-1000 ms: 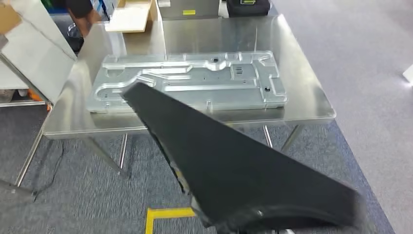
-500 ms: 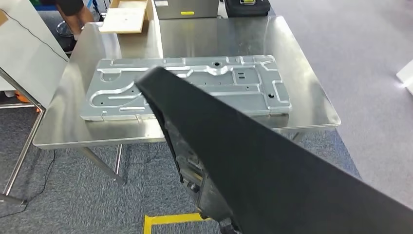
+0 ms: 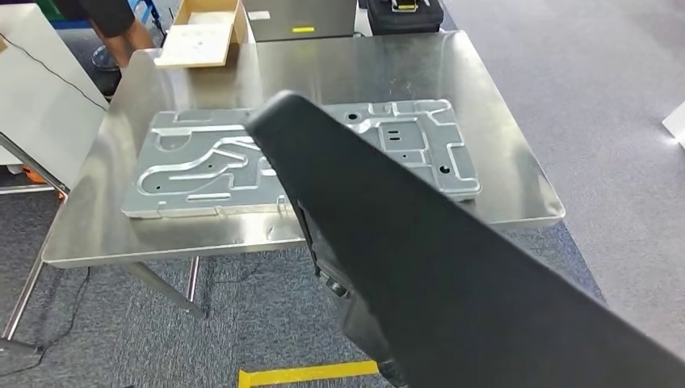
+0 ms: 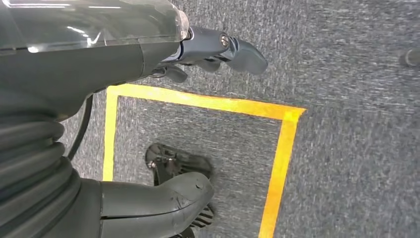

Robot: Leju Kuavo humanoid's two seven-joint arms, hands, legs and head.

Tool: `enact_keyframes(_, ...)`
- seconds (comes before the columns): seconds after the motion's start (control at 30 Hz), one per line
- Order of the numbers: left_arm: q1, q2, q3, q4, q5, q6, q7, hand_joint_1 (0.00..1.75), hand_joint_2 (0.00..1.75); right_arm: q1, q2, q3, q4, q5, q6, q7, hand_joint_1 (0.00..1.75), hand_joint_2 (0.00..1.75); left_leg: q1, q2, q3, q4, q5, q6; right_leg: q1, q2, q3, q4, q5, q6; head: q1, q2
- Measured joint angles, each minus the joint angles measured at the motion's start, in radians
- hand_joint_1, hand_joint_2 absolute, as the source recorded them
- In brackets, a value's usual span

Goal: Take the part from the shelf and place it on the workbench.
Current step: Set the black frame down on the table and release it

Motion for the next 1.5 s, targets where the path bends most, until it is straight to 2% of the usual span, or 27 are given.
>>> enact_keyframes(0.1,0.000,0.001,0.000,0.000,-0.001,0.000,0.000,0.00,1.75,-0.002,0.000,-0.002,-0.002,0.000,-0.001,0.000,1.75,1.75,0.004,0.000,-0.098,0.191,-0.082,-0.012,-0.002,-0.004,0.009,-0.003,-0.005,-0.009,0.000,0.000)
enact_keyframes(0.13,0.001,0.001,0.000,0.000,-0.001,0.000,0.000,0.00,1.75,-0.002,0.000,-0.002,-0.002,0.000,-0.001,0.000,1.75,1.75,0.006,0.000,-0.125,0.234,-0.088,-0.015,-0.002,-0.004,0.010,-0.002,-0.007,-0.009,0.000,0.000)
enact_keyframes(0.17,0.002,0.002,0.000,0.000,-0.001,0.000,0.000,0.00,1.75,-0.002,0.000,-0.003,-0.002,0.000,-0.001,0.000,1.75,1.75,0.008,0.000,-0.134,0.238,-0.072,-0.017,-0.003,-0.004,0.012,0.000,-0.010,-0.008,0.000,0.000)
enact_keyframes(0.2,0.002,0.002,0.000,0.000,-0.001,0.000,0.000,0.00,1.75,-0.002,0.000,-0.003,-0.002,0.000,-0.001,0.000,1.75,1.75,0.010,0.001,-0.123,0.201,-0.037,-0.019,-0.003,-0.003,0.015,0.002,-0.014,-0.006,0.000,0.000)
enact_keyframes(0.23,0.002,0.002,0.000,0.000,-0.001,0.000,0.000,0.00,1.75,-0.002,0.000,-0.003,-0.002,0.000,-0.001,0.000,1.75,1.75,0.013,0.001,-0.096,0.134,0.007,-0.019,-0.004,-0.002,0.018,0.005,-0.018,-0.003,0.000,0.000)
enact_keyframes(0.3,0.000,0.003,0.000,0.000,-0.001,0.000,0.000,0.00,1.75,-0.002,0.000,-0.003,-0.003,0.000,-0.001,0.000,1.75,1.75,0.012,0.000,-0.043,0.012,0.059,-0.015,-0.002,0.000,0.021,0.013,-0.026,0.006,0.000,0.000)
enact_keyframes(0.33,-0.001,0.004,0.000,0.000,-0.001,0.000,0.000,0.00,1.75,-0.002,0.000,-0.004,-0.003,0.001,-0.001,0.000,1.75,1.75,0.010,-0.001,-0.031,-0.018,0.066,-0.011,0.000,0.000,0.020,0.015,-0.028,0.011,0.000,0.000)
enact_keyframes(0.43,0.000,0.004,0.000,0.000,-0.001,0.000,0.000,0.00,1.75,-0.003,0.000,-0.007,-0.004,0.006,-0.004,0.000,1.75,1.75,0.008,-0.002,-0.029,-0.031,0.067,0.007,0.000,0.001,0.017,0.016,-0.028,0.025,0.000,0.000)
enact_keyframes(0.5,0.000,0.004,0.000,0.000,-0.004,0.000,0.000,0.00,1.75,-0.004,0.000,-0.014,-0.004,0.019,-0.014,0.001,1.75,1.75,0.011,0.000,-0.027,-0.038,0.073,0.020,-0.002,-0.001,0.004,0.049,-0.053,0.035,0.000,0.000)
enact_keyframes(0.6,-0.003,0.004,0.000,0.000,-0.016,-0.001,0.000,0.00,1.75,-0.020,-0.001,-0.038,-0.001,0.044,-0.036,0.009,1.75,1.75,0.011,0.003,-0.027,-0.041,0.074,0.029,-0.005,-0.002,-0.082,0.228,-0.143,0.046,0.000,0.000)
enact_keyframes(0.63,-0.005,0.003,-0.001,0.000,-0.020,-0.002,0.001,0.00,1.75,-0.033,-0.002,-0.049,0.001,0.050,-0.039,0.017,1.75,1.75,0.010,0.004,-0.027,-0.040,0.074,0.030,-0.006,-0.002,-0.108,0.279,-0.156,0.047,0.000,0.000)
enact_keyframes(0.67,-0.008,0.003,-0.002,0.000,-0.025,-0.004,0.002,0.00,1.75,-0.050,-0.003,-0.061,0.005,0.053,-0.041,0.028,1.75,1.75,0.010,0.005,-0.026,-0.040,0.074,0.030,-0.006,-0.002,-0.119,0.296,-0.150,0.047,0.000,0.000)
enact_keyframes(0.7,-0.012,0.003,-0.004,0.000,-0.029,-0.005,0.005,0.00,1.75,-0.072,-0.004,-0.074,0.009,0.054,-0.041,0.041,1.75,1.75,0.010,0.005,-0.025,-0.040,0.074,0.030,-0.006,-0.002,-0.109,0.273,-0.123,0.046,0.000,0.000)
enact_keyframes(0.77,-0.022,0.002,-0.009,0.000,-0.038,-0.008,0.010,0.00,1.75,-0.122,-0.005,-0.104,0.017,0.051,-0.041,0.068,1.75,1.75,0.009,0.004,-0.021,-0.040,0.072,0.028,-0.005,-0.002,-0.049,0.142,-0.050,0.036,0.000,0.000)
enact_keyframes(0.83,-0.030,0.000,-0.016,0.000,-0.046,-0.010,0.016,0.00,1.75,-0.175,-0.005,-0.145,0.027,0.046,-0.043,0.095,1.75,1.75,0.005,0.003,-0.022,-0.038,0.070,0.022,0.000,-0.002,0.000,0.034,-0.013,0.026,0.000,0.000)
enact_keyframes(0.93,-0.036,-0.002,-0.026,0.000,-0.055,-0.010,0.026,0.00,1.75,-0.235,-0.008,-0.227,0.053,0.052,-0.048,0.130,1.75,1.75,0.003,0.002,-0.026,-0.039,0.070,0.007,0.002,-0.002,0.006,0.009,-0.011,0.019,0.000,0.000)
enact_keyframes(1.0,-0.037,-0.002,-0.032,0.000,-0.059,-0.010,0.028,0.00,1.75,-0.265,-0.013,-0.280,0.079,0.082,-0.054,0.144,1.75,1.75,0.004,0.002,-0.035,-0.013,0.051,-0.002,-0.003,-0.004,0.010,-0.001,-0.006,0.010,0.000,0.000)
enact_keyframes(1.03,-0.038,-0.002,-0.035,0.000,-0.061,-0.010,0.029,0.00,1.75,-0.279,-0.015,-0.302,0.093,0.103,-0.059,0.150,1.75,1.75,0.005,0.002,-0.053,0.027,0.026,-0.006,-0.007,-0.005,0.013,-0.006,-0.004,0.006,0.000,0.000)
enact_keyframes(1.1,-0.038,-0.002,-0.038,0.000,-0.066,-0.010,0.030,0.00,1.75,-0.301,-0.019,-0.339,0.127,0.148,-0.069,0.161,1.75,1.75,0.006,0.003,-0.115,0.159,-0.035,-0.015,-0.006,-0.007,0.013,-0.006,-0.005,0.002,0.000,0.000)
enact_keyframes(1.13,-0.038,-0.002,-0.040,0.000,-0.069,-0.010,0.032,0.00,1.75,-0.307,-0.020,-0.354,0.145,0.171,-0.074,0.166,1.75,1.75,0.007,0.003,-0.145,0.216,-0.051,-0.018,-0.006,-0.008,0.013,-0.005,-0.006,0.001,0.000,0.000)
enact_keyframes(1.17,-0.038,-0.002,-0.043,0.000,-0.072,-0.010,0.033,0.00,1.75,-0.312,-0.022,-0.367,0.163,0.195,-0.081,0.171,1.75,1.75,0.007,0.003,-0.162,0.243,-0.050,-0.019,-0.006,-0.008,0.013,-0.003,-0.007,0.001,0.000,0.000)
enact_keyframes(1.2,-0.038,-0.002,-0.046,0.000,-0.074,-0.010,0.034,0.00,1.75,-0.315,-0.024,-0.378,0.181,0.222,-0.089,0.177,1.75,1.75,0.007,0.003,-0.159,0.229,-0.028,-0.020,-0.006,-0.008,0.014,-0.001,-0.009,0.001,0.000,0.000)
enact_keyframes(1.27,-0.040,-0.001,-0.052,0.000,-0.076,-0.010,0.035,0.00,1.75,-0.320,-0.028,-0.394,0.211,0.273,-0.108,0.187,1.75,1.75,0.008,0.003,-0.109,0.107,0.046,-0.017,-0.007,-0.007,0.016,0.006,-0.016,0.005,0.000,0.000)
enact_keyframes(1.3,-0.041,0.000,-0.055,0.000,-0.076,-0.010,0.036,0.00,1.75,-0.323,-0.031,-0.400,0.224,0.292,-0.116,0.190,1.75,1.75,0.007,0.003,-0.081,0.044,0.072,-0.013,-0.006,-0.006,0.015,0.010,-0.020,0.009,0.000,0.000)
enact_keyframes(1.37,-0.043,0.000,-0.059,0.000,-0.077,-0.010,0.037,0.00,1.75,-0.327,-0.035,-0.410,0.245,0.312,-0.126,0.194,1.75,1.75,0.004,0.002,-0.056,-0.019,0.086,-0.002,-0.002,-0.005,0.008,0.016,-0.022,0.018,0.000,0.000)
enact_keyframes(1.43,-0.044,0.000,-0.061,0.000,-0.078,-0.011,0.039,0.00,1.75,-0.331,-0.040,-0.414,0.261,0.344,-0.134,0.207,1.75,1.75,0.003,0.000,-0.058,-0.024,0.085,0.009,-0.001,-0.005,0.004,0.015,-0.019,0.026,0.000,0.000)
enact_keyframes(1.5,-0.046,0.000,-0.063,0.000,-0.079,-0.011,0.039,0.00,1.75,-0.340,-0.051,-0.414,0.282,0.410,-0.151,0.233,1.75,1.75,0.005,0.000,-0.056,-0.032,0.091,0.023,-0.004,-0.005,-0.004,0.036,-0.037,0.035,0.000,0.000)
